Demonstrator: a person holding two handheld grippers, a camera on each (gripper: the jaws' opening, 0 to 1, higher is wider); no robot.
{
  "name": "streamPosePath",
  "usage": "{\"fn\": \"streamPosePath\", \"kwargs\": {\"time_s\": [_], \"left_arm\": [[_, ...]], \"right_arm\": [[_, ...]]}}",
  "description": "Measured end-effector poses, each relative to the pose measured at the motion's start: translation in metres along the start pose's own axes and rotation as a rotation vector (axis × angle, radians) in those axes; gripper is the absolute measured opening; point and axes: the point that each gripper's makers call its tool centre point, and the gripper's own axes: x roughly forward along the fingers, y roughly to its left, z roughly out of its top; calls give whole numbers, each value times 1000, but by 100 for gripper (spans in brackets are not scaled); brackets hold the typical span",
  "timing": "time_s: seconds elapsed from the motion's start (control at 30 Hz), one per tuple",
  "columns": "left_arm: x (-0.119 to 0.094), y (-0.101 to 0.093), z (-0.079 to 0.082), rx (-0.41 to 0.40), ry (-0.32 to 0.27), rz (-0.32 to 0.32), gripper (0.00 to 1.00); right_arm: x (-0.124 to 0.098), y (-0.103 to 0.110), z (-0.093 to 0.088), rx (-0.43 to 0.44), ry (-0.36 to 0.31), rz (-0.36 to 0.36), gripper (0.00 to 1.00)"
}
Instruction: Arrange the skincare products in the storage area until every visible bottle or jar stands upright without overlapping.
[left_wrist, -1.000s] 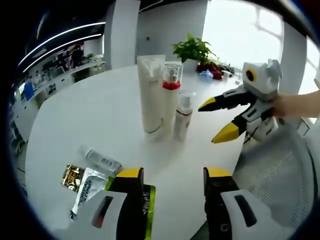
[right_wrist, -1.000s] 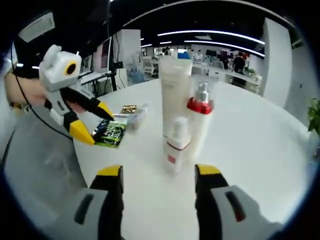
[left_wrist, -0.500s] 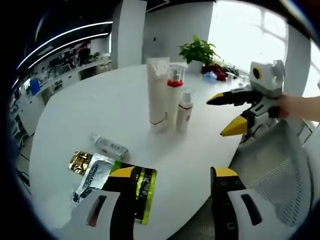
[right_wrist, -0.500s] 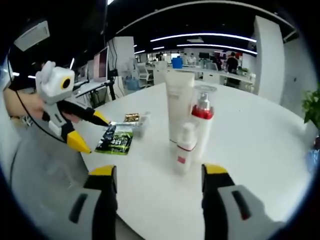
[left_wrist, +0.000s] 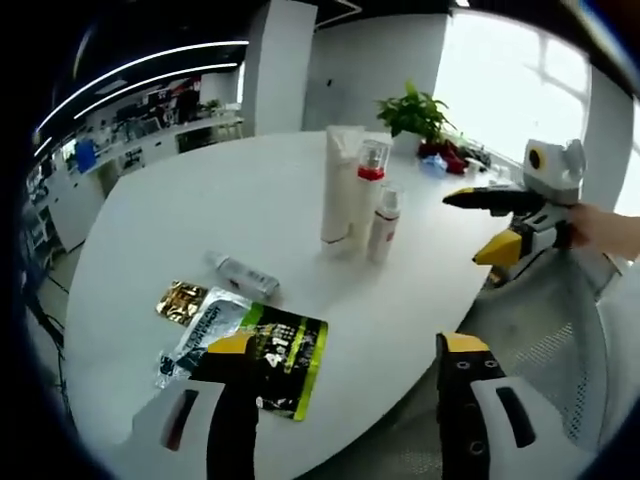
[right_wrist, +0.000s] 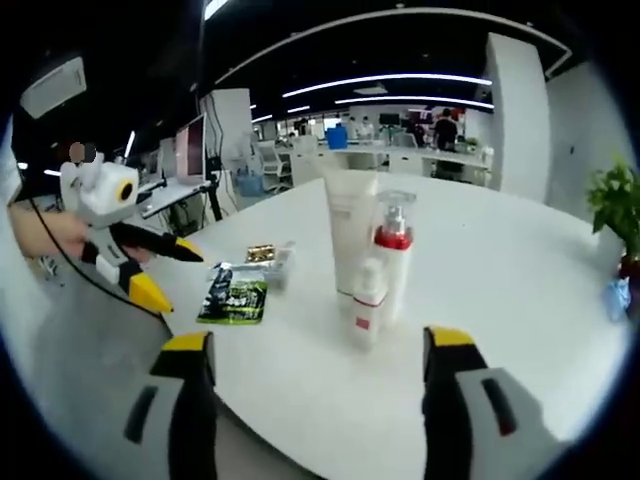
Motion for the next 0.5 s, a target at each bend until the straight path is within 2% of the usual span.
{"fn": "streamPosePath", "kwargs": {"time_s": [0.37, 0.5], "left_arm": [[-24, 15, -13, -51, -18, 55, 87], [-30, 15, -8, -59, -40, 68, 91]], "right_arm": [[-13, 5, 4, 36, -17, -27, 92], [-17, 10, 1, 50, -14, -29, 93]]}}
